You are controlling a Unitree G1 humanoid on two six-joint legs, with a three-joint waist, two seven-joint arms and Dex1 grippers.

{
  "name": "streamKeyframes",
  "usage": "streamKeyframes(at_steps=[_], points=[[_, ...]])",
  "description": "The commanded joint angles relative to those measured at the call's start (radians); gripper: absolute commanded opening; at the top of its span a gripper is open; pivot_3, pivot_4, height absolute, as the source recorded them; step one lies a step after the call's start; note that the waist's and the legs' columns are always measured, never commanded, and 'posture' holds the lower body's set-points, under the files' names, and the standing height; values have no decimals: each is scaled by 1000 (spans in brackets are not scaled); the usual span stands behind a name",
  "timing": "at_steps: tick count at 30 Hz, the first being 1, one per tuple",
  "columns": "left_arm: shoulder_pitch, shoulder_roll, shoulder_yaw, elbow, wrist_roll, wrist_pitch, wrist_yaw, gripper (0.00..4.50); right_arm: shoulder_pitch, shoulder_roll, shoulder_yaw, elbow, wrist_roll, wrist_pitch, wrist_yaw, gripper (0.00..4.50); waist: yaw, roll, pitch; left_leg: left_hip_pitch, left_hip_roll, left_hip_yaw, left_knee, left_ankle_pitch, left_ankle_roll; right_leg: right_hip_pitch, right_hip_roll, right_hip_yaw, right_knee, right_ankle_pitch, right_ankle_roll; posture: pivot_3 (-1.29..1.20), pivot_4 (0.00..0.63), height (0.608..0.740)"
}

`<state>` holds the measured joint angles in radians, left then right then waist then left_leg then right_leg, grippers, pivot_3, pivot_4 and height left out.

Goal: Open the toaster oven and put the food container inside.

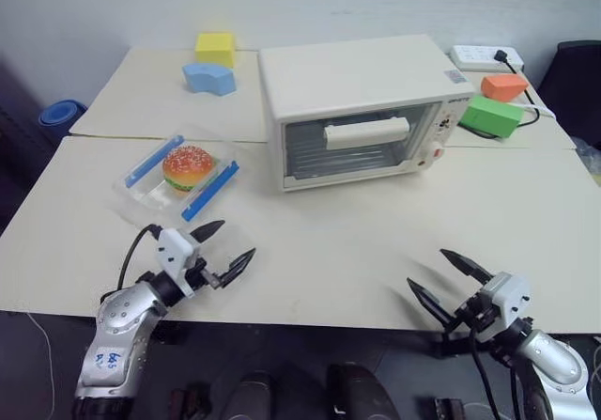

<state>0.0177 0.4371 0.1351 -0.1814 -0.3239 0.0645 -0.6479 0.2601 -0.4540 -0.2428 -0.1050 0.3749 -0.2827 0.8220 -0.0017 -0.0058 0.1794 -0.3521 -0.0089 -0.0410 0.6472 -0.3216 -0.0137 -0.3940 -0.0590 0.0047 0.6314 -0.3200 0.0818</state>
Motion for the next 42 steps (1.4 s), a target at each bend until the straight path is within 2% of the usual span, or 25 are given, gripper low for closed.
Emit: streamKeyframes(at_steps=[1, 4, 7, 8, 11, 13, 19, 24, 35, 39, 42], points=[[-12, 18, 9, -6, -10, -13, -21, 4500, -13, 1, -12, -3, 25, -31, 10, 4459, -1, 0, 0, 0, 0, 0, 0, 0, 0, 0, 0, 0, 0, 0, 0, 0, 150, 740], [-25, 40, 62, -35, -136, 78, -67, 4500, -75, -27, -28, -4, 97, 30, 34, 4459, -1, 0, 0, 0, 0, 0, 0, 0, 0, 0, 0, 0, 0, 0, 0, 0, 150, 740], [-32, 112, 142, -96, -405, 278, -170, 4500, -178, -91, -37, -21, 187, 155, 72, 4459, -6, 0, 0, 0, 0, 0, 1, 0, 0, 0, 0, 0, 1, 0, 0, 0, 150, 740], [-43, 143, 161, -108, -447, 314, -189, 4500, -220, -111, -38, -18, 218, 199, 79, 4459, -6, 0, 1, 0, 0, 0, 1, 0, 0, 0, 0, 0, 1, 0, 0, 0, 150, 740], [-74, 237, 178, -124, -470, 352, -267, 4500, -353, -163, -28, 30, 271, 297, 124, 4459, -2, 0, 1, 0, 1, -2, 1, 0, 0, -1, 0, -1, 1, 0, -1, 0, 150, 740], [-110, 267, 182, -124, -478, 355, -294, 4500, -456, -183, -14, 95, 270, 332, 159, 4459, -1, 1, 1, 0, 1, -2, 1, 0, -1, 0, 0, -1, 1, -1, -1, 0, 150, 740], [-183, 248, 181, -122, -474, 350, -275, 4500, -733, -166, 25, 294, 217, 363, 199, 4459, -1, 1, 1, -2, 1, -1, 1, 0, -1, -2, 0, -2, -1, 0, -1, 0, 150, 740], [-150, 224, 174, -160, -464, 357, -250, 4500, -860, -129, 61, 358, 197, 387, 221, 4459, -5, 1, 1, -5, 1, 0, 1, 2, -5, -4, 0, -1, -2, 0, -1, 0, 150, 740], [-146, 215, 172, -163, -460, 347, -247, 4500, -944, -95, 104, 344, 196, 444, 278, 4459, -6, 1, 1, -8, 1, 0, 1, 2, -5, -8, 0, -1, -2, 0, -1, 0, 150, 740], [-171, 231, 181, -147, -487, 380, -254, 4500, -857, -139, 115, 258, 182, 448, 332, 4459, -5, 1, 1, -19, 1, 0, 3, 3, -7, -21, 0, -1, 7, 0, -1, 0, 150, 740], [-214, 240, 180, -124, -501, 403, -264, 4500, -792, -165, 116, 211, 167, 432, 351, 4459, -4, 1, 1, -19, 1, 0, 3, 3, -7, -21, 0, -1, 6, 0, -1, 0, 150, 740]])
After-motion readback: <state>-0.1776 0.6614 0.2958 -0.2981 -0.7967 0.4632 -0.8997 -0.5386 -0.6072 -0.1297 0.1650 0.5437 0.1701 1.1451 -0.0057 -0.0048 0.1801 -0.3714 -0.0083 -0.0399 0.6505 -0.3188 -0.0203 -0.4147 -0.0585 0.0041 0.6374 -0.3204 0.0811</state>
